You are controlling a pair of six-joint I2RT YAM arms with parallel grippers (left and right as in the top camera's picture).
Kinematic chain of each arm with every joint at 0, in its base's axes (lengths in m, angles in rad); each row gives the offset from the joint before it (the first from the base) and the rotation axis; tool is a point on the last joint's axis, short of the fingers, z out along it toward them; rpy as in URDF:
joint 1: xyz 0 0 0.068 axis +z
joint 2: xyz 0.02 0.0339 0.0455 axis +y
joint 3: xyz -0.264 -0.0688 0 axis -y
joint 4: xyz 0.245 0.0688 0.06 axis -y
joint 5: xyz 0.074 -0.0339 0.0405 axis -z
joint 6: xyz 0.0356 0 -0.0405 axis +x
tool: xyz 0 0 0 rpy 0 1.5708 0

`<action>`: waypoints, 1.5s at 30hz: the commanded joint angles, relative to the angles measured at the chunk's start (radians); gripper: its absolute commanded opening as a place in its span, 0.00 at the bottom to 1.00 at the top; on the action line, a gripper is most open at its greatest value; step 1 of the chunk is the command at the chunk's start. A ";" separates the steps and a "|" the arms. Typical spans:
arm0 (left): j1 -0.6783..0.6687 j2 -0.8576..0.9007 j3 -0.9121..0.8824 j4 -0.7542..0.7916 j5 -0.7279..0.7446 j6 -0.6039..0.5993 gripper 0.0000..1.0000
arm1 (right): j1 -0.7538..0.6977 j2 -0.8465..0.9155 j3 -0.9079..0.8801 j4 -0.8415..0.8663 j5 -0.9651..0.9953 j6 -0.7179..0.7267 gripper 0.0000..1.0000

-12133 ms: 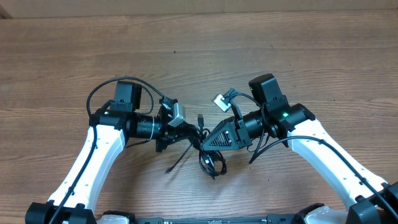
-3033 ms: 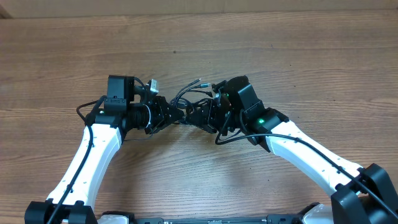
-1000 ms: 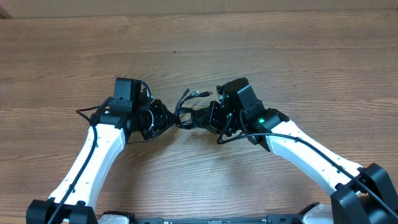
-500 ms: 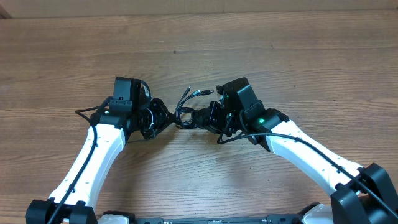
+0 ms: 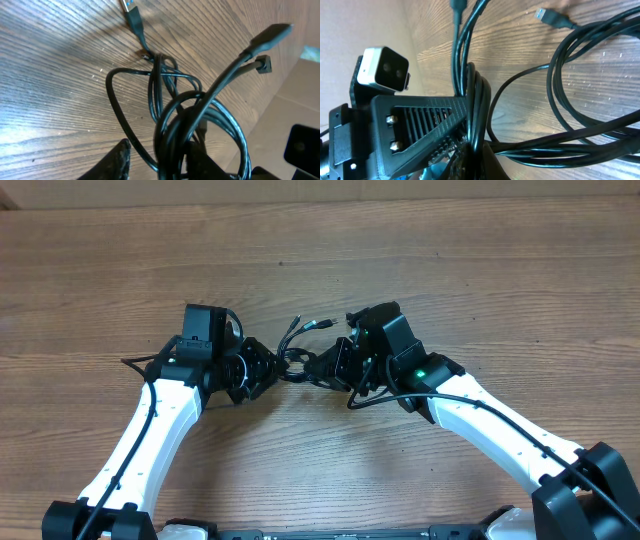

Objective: Untangle cables

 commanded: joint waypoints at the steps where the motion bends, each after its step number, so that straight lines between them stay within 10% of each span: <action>1: -0.005 -0.004 0.002 0.013 0.013 -0.027 0.22 | 0.003 -0.003 0.013 0.011 -0.036 0.026 0.04; 9: -0.005 -0.004 0.002 0.018 0.011 -0.027 0.04 | 0.003 -0.003 0.013 0.005 -0.035 0.023 0.04; 45: -0.005 -0.004 0.002 0.017 -0.018 -0.019 0.05 | 0.001 -0.003 0.013 -0.278 0.372 -0.110 0.04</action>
